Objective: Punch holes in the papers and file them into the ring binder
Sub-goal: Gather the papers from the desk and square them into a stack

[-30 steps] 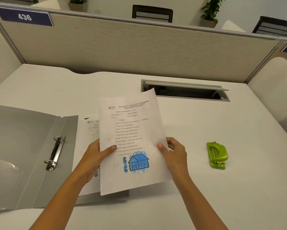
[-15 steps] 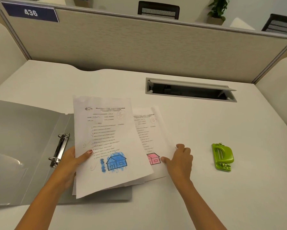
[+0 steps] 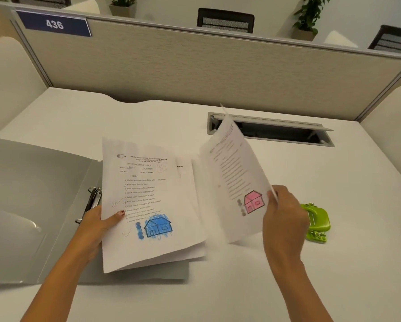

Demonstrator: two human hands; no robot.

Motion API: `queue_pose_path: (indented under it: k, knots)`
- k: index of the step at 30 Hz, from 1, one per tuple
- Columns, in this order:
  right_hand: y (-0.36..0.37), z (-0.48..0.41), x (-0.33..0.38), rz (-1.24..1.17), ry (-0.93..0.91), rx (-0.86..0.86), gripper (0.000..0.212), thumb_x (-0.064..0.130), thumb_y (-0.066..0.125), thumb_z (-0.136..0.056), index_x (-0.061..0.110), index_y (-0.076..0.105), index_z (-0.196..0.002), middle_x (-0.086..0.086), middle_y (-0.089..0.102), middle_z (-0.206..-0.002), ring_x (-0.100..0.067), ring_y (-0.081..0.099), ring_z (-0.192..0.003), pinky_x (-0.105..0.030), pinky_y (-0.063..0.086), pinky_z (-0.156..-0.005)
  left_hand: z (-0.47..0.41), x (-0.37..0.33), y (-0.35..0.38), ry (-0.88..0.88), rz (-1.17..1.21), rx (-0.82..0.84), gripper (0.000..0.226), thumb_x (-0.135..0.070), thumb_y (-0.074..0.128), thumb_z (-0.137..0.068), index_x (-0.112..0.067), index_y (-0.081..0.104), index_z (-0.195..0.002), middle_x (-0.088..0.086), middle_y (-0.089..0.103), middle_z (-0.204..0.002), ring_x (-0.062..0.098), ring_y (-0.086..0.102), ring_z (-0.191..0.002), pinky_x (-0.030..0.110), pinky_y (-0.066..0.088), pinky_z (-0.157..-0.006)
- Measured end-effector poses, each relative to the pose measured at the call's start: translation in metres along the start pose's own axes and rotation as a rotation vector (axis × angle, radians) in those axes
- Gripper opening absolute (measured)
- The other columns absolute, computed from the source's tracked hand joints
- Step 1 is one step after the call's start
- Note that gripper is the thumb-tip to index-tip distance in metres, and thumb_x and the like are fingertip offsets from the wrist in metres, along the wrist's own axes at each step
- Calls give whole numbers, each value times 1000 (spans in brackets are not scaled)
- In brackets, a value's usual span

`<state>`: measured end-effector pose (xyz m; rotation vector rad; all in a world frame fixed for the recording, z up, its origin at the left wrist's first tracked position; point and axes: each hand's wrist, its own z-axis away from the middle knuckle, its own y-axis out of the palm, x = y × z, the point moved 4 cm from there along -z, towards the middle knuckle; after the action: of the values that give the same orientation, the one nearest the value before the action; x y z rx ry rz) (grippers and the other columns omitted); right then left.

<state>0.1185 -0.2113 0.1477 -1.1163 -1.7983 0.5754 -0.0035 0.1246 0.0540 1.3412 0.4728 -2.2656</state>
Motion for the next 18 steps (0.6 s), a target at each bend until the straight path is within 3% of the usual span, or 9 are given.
queue_pose_path:
  k: [3, 5, 9, 12, 18]
  knots:
    - [-30, -4, 18, -101, -47, -105, 21, 20, 54, -91, 3, 65, -97, -13, 69, -76, -15, 47, -57, -7, 27, -50, 1, -2, 5, 15, 2, 9, 37, -5, 60, -89, -11, 54, -125, 15, 66, -111, 28, 66, -88, 39, 54, -69]
    - [-45, -6, 31, -194, -35, -99, 17, 20, 58, -92, 7, 65, -100, -8, 70, -81, -12, 52, -60, -6, 36, -49, 1, -1, 9, 20, -3, 7, 37, -6, 61, -88, -11, 54, -124, 16, 66, -113, 30, 67, -90, 41, 54, -71]
    - [-39, -8, 36, -520, 210, 122, 10, 26, 64, -88, 17, 66, -92, 8, 66, -75, 1, 57, -58, -2, 41, -49, 5, -1, 17, 19, 7, 28, 35, -7, 61, -88, -9, 54, -123, 14, 68, -110, 30, 68, -90, 40, 57, -68]
    - [-10, 4, 29, -655, 370, 327, 8, 27, 68, -84, 21, 66, -89, 4, 69, -82, -4, 62, -70, -9, 42, -50, 11, -4, 26, 35, 25, 53, 31, -7, 61, -89, -9, 55, -119, 9, 69, -102, 26, 67, -87, 32, 56, -58]
    - [40, 45, 26, -754, 568, 616, 27, 29, 69, -84, 20, 62, -108, 1, 70, -104, -19, 67, -93, -39, 58, -81, 18, -5, 39, 61, 85, 86, 21, -9, 64, -86, -14, 63, -106, 6, 75, -95, 21, 73, -79, 32, 57, -56]
